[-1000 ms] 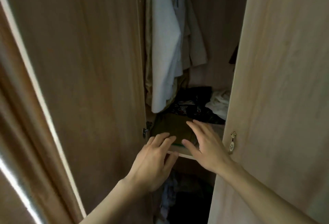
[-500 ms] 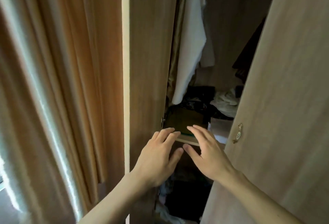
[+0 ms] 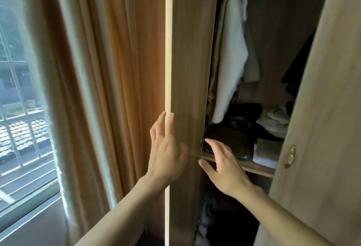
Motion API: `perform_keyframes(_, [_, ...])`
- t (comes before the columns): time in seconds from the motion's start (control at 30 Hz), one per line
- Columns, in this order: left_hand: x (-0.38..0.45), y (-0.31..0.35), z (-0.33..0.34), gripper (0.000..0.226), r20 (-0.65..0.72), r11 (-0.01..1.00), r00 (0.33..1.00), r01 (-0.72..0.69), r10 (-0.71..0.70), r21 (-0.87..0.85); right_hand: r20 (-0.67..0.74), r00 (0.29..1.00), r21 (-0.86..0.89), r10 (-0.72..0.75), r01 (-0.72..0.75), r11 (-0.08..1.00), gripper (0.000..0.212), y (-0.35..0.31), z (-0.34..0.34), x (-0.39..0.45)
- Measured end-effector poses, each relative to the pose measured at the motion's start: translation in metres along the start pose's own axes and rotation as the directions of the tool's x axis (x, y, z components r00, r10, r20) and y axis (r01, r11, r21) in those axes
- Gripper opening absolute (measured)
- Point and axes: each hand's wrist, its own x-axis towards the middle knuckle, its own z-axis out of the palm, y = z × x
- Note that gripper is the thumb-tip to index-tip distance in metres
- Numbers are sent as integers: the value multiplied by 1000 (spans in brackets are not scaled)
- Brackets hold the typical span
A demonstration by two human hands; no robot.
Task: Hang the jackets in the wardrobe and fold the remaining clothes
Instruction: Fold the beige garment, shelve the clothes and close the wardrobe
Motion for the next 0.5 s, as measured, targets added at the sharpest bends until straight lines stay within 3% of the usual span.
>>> perform_keyframes(0.13, [20, -7, -3, 83, 152, 961, 970, 214, -188, -176, 5, 1000, 27, 11, -11, 1000, 68, -16, -3, 11])
perform_keyframes(0.2, [27, -11, -4, 68, 218, 934, 948, 280, -233, -220, -7, 1000, 42, 6, -6, 999, 66, -22, -3, 11])
perform_keyframes(0.3, [27, -17, -2, 49, 201, 918, 952, 281, -230, -280, -1, 1000, 45, 3, -3, 999, 66, -27, 0, 6])
perform_keyframes(0.5, [14, -10, 11, 86, 235, 889, 958, 247, -164, -386, -14, 998, 53, 57, -56, 997, 60, -28, -5, 3])
